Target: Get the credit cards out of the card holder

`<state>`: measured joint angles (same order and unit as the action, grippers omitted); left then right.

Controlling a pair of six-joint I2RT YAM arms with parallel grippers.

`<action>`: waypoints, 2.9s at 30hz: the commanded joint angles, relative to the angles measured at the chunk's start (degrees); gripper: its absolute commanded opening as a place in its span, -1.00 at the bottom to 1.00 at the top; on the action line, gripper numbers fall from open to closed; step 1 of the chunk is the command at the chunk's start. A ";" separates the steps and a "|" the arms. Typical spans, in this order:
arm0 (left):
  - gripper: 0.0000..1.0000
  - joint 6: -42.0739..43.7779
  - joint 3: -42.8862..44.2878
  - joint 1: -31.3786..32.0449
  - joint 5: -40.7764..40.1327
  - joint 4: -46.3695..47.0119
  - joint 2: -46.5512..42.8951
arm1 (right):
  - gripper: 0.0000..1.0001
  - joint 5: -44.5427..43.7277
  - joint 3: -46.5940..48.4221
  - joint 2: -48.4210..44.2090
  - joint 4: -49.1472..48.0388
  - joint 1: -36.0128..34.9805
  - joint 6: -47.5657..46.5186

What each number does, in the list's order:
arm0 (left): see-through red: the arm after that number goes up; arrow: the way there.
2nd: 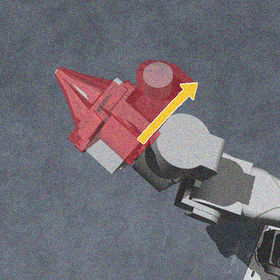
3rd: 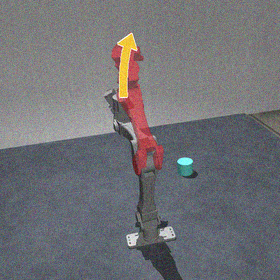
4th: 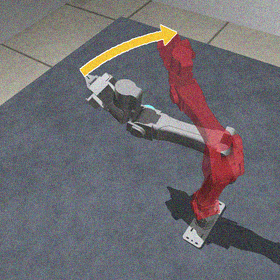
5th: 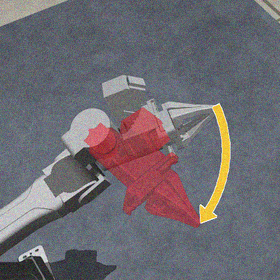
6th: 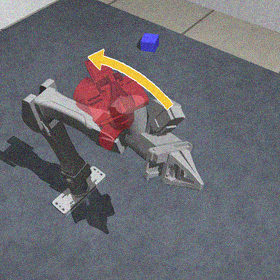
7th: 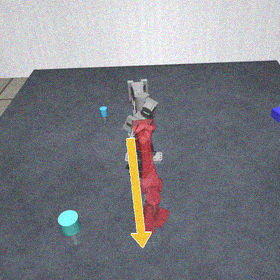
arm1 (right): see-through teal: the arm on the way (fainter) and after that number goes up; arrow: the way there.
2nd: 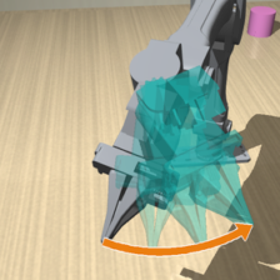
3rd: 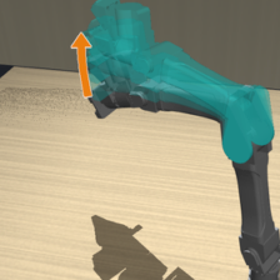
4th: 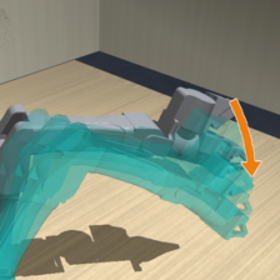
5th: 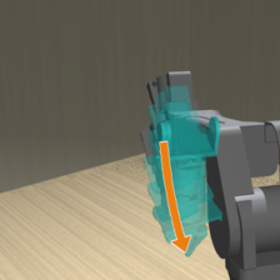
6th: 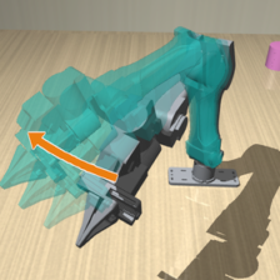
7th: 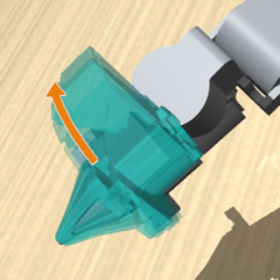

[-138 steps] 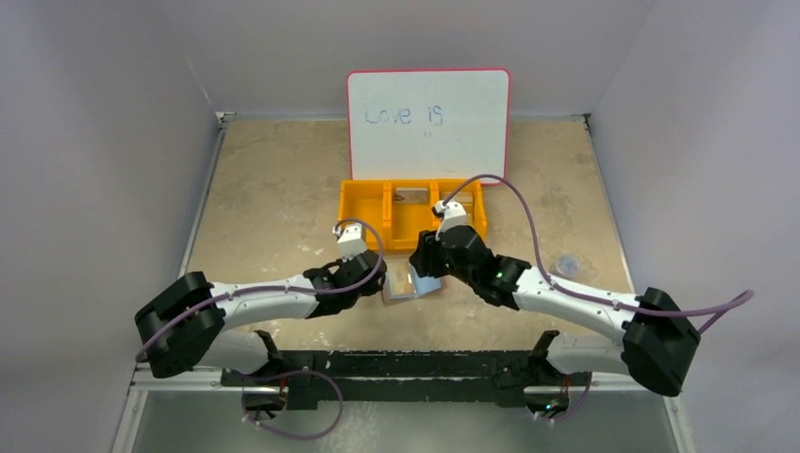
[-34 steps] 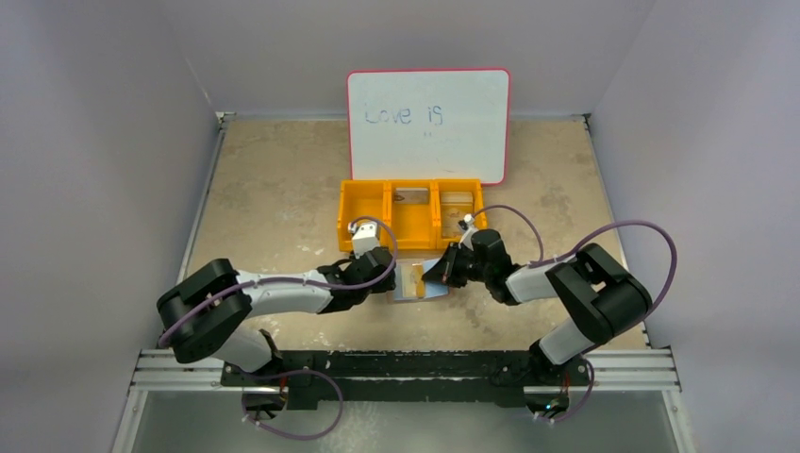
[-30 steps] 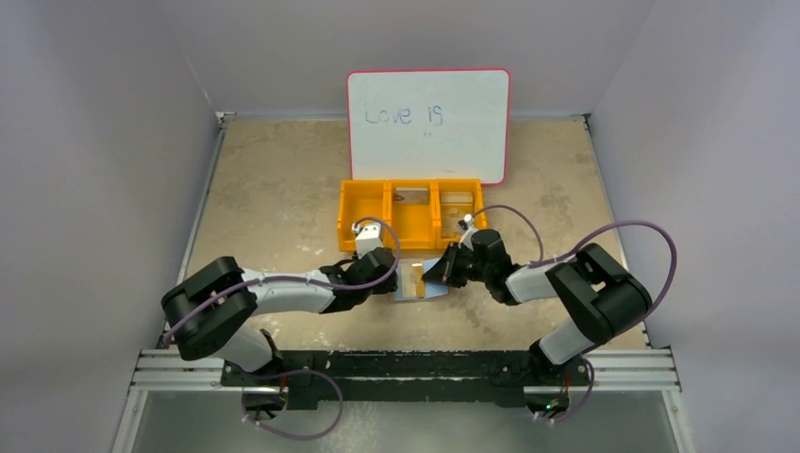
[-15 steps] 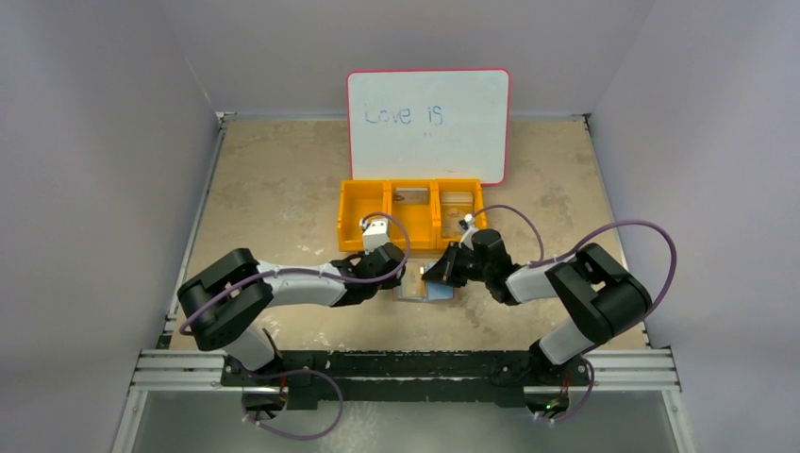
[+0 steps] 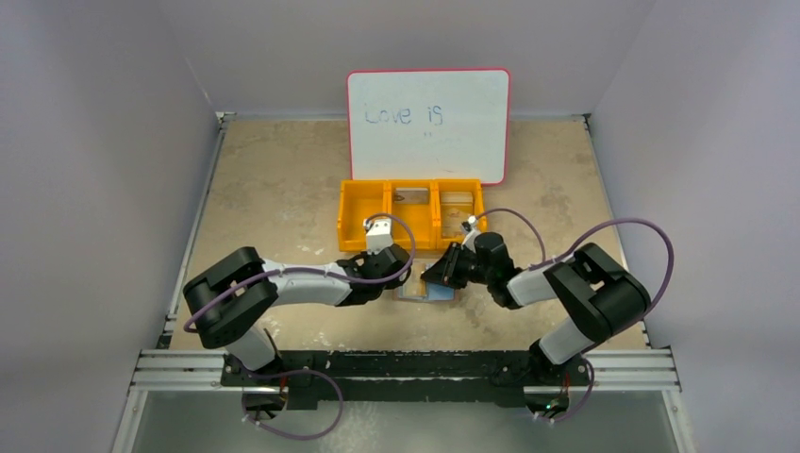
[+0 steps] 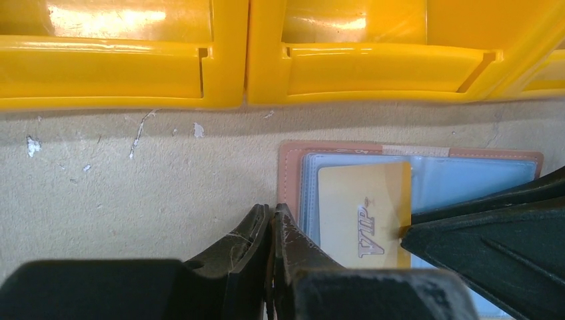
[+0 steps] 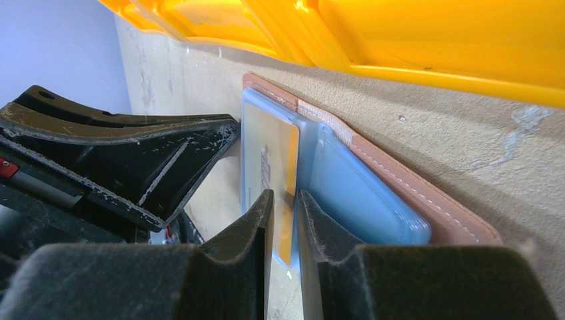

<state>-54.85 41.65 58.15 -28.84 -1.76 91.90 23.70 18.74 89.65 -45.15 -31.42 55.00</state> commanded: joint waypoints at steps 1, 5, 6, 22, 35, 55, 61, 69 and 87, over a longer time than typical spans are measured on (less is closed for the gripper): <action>-0.90 -1.06 -0.26 0.69 1.22 -5.27 1.79 | -0.56 2.39 -0.87 1.40 -6.27 0.04 2.33; -0.96 -1.54 -0.28 0.87 1.03 -5.23 1.77 | -0.56 2.84 0.09 3.07 -6.74 0.02 1.33; -0.98 -1.69 -0.30 0.91 0.97 -5.27 1.68 | -0.57 2.49 0.41 3.28 -6.55 0.00 0.99; -1.00 -4.11 -0.70 0.89 -3.29 -8.76 -0.32 | -1.00 -0.93 -0.18 -1.47 0.55 -0.02 0.14; -1.00 -6.05 -1.81 0.88 -6.53 -11.30 -2.45 | -1.00 -4.57 -3.32 -10.03 8.12 2.27 -1.58; -1.00 -2.80 -2.06 0.91 -2.99 -6.61 -2.91 | -0.42 1.53 -1.76 1.17 -3.03 2.40 0.30; -1.00 -2.60 -1.75 0.90 -2.65 -6.52 -2.56 | -0.43 -1.45 -1.48 3.60 -4.43 2.38 0.68; -1.00 -2.87 -1.66 0.90 -2.97 -6.83 -2.72 | -1.00 0.30 -1.25 3.30 -4.56 2.38 -0.16; -1.00 -4.57 -1.48 0.91 -7.02 -9.70 -5.34 | -1.00 -14.75 3.91 -29.13 31.84 2.50 -11.39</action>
<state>-59.02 40.47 58.96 -34.30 -10.20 88.47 15.05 18.59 65.52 -25.39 -29.17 48.66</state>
